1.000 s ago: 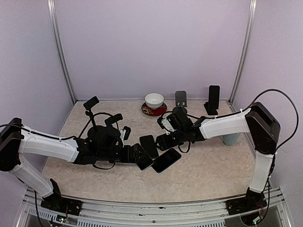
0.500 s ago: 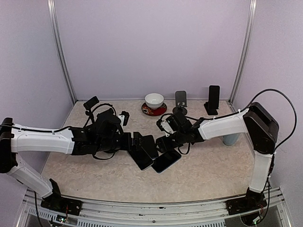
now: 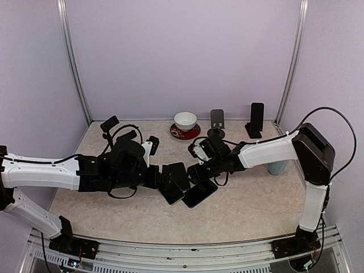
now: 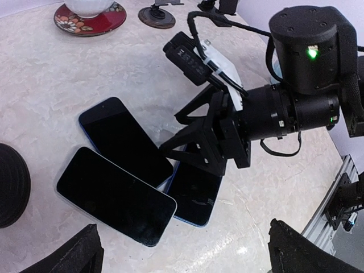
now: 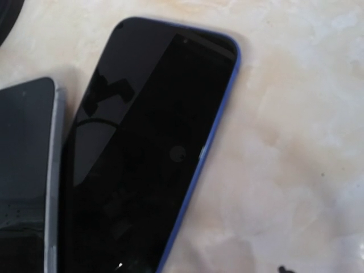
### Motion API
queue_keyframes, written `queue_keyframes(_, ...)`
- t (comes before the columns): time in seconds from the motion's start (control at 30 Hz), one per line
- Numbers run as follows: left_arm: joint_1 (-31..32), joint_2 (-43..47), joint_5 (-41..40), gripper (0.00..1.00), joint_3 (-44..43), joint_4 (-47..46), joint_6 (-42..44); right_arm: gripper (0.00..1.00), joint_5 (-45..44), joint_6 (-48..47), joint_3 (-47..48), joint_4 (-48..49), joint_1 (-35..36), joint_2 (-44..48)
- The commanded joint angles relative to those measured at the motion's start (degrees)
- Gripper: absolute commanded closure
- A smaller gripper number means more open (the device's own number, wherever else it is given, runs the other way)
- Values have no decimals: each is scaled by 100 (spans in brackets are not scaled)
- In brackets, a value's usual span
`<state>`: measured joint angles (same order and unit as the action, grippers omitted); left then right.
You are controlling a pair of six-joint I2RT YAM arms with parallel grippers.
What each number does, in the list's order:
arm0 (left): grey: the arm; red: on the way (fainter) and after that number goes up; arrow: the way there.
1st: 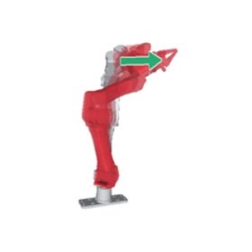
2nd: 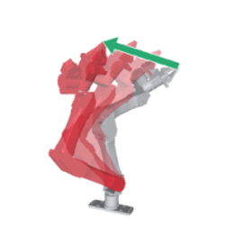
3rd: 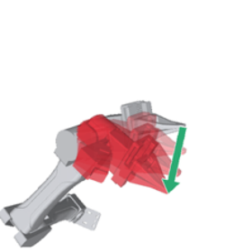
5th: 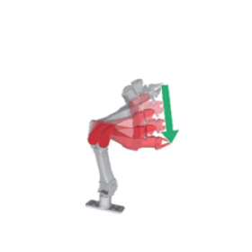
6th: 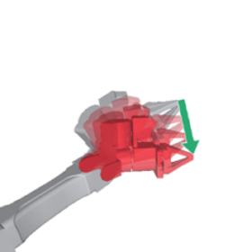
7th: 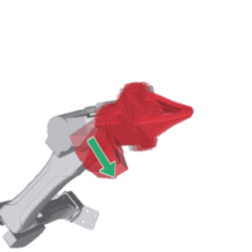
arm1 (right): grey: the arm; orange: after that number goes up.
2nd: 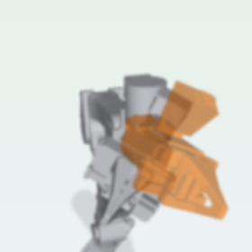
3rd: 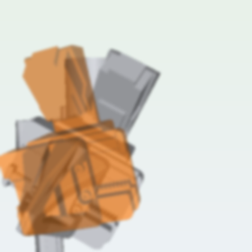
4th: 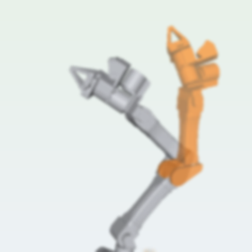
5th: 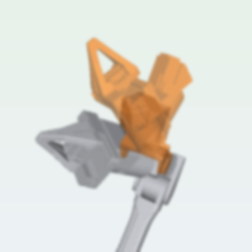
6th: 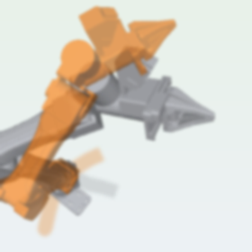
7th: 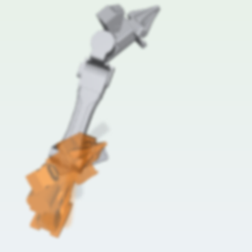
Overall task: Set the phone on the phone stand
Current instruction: Move the phone to the center of the board.
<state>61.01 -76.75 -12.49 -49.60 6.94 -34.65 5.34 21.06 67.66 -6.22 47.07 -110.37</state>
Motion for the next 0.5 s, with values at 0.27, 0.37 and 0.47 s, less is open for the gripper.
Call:
queue_keyframes(0.27, 740, -765, -84, 1, -41, 293, -528, 30, -9, 28, 119, -29, -174, 103)
queue_keyframes(0.37, 743, -955, -344, 1, -31, 367, -546, 30, -46, 5, 178, -100, -200, 84)
queue_keyframes(0.47, 721, -1058, -571, 1, -14, 420, -548, 29, -79, 10, 261, -175, -246, 39)
